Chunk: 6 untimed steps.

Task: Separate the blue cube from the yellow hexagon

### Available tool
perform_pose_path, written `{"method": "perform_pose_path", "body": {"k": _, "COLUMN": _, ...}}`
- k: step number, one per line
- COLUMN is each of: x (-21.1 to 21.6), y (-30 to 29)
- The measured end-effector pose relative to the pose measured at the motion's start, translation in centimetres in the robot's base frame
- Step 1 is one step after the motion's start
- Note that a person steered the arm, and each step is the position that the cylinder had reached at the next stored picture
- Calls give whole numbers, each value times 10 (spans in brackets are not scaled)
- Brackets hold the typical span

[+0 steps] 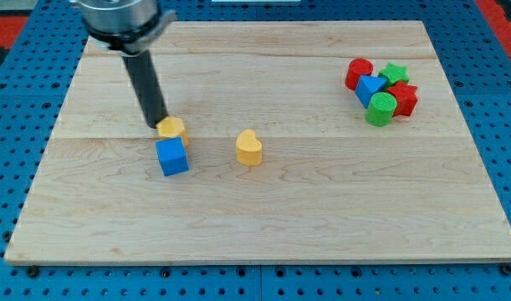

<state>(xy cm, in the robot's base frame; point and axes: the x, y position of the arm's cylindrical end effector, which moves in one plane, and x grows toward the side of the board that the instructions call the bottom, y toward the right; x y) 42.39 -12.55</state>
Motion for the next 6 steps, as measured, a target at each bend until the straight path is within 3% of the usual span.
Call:
{"method": "perform_pose_path", "body": {"k": 1, "x": 19, "y": -1}}
{"method": "perform_pose_path", "body": {"k": 3, "x": 32, "y": -85}}
{"method": "perform_pose_path", "body": {"k": 4, "x": 69, "y": -47}}
{"method": "perform_pose_path", "body": {"k": 5, "x": 69, "y": 55}}
{"method": "perform_pose_path", "body": {"k": 6, "x": 69, "y": 105}}
